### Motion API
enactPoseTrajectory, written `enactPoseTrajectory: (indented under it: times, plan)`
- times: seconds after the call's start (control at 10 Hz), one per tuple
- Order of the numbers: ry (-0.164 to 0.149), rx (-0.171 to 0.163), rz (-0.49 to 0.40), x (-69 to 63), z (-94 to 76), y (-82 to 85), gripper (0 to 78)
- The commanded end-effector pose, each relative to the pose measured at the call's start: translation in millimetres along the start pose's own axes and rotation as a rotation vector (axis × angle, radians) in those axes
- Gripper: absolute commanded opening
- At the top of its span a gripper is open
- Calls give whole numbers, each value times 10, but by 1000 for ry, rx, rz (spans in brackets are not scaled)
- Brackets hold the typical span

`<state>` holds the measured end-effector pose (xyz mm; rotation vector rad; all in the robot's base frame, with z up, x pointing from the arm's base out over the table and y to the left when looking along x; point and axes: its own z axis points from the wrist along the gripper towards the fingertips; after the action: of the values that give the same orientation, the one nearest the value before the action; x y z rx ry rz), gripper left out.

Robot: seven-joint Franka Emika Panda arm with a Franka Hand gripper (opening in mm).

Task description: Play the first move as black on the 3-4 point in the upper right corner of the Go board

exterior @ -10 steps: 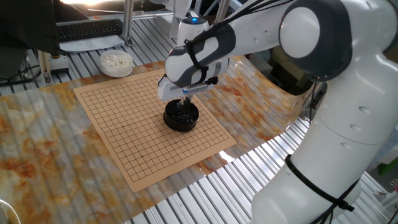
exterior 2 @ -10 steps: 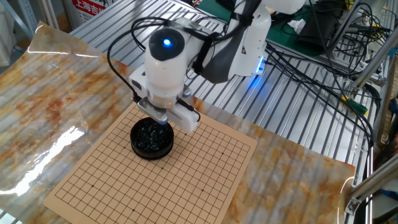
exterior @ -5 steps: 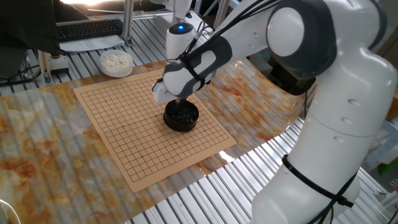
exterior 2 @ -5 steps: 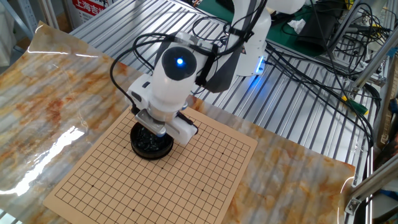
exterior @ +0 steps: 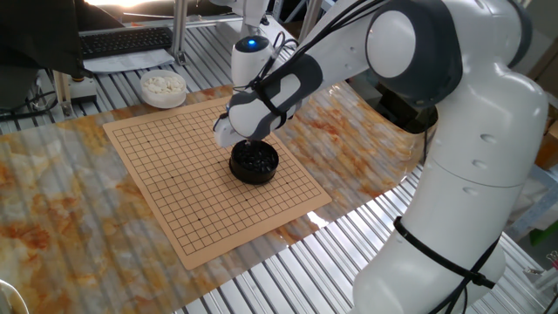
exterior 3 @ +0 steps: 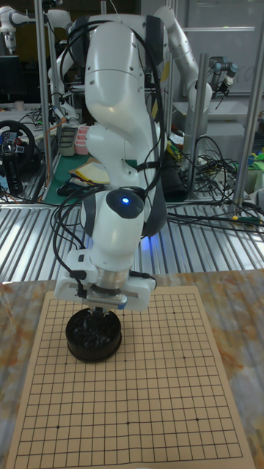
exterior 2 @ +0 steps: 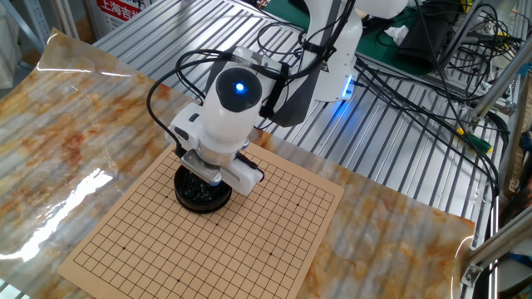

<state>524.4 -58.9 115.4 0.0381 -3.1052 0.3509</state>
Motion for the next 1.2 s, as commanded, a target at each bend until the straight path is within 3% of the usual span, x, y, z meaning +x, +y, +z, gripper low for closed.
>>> enactPoseTrajectory:
  times: [0.1, 0.2, 1.2]
  plan:
    - [-27, 14, -28, 36, 60, -42, 11]
    - [-30, 15, -33, 38, 61, -44, 775]
    - [-30, 15, -33, 38, 61, -44, 775]
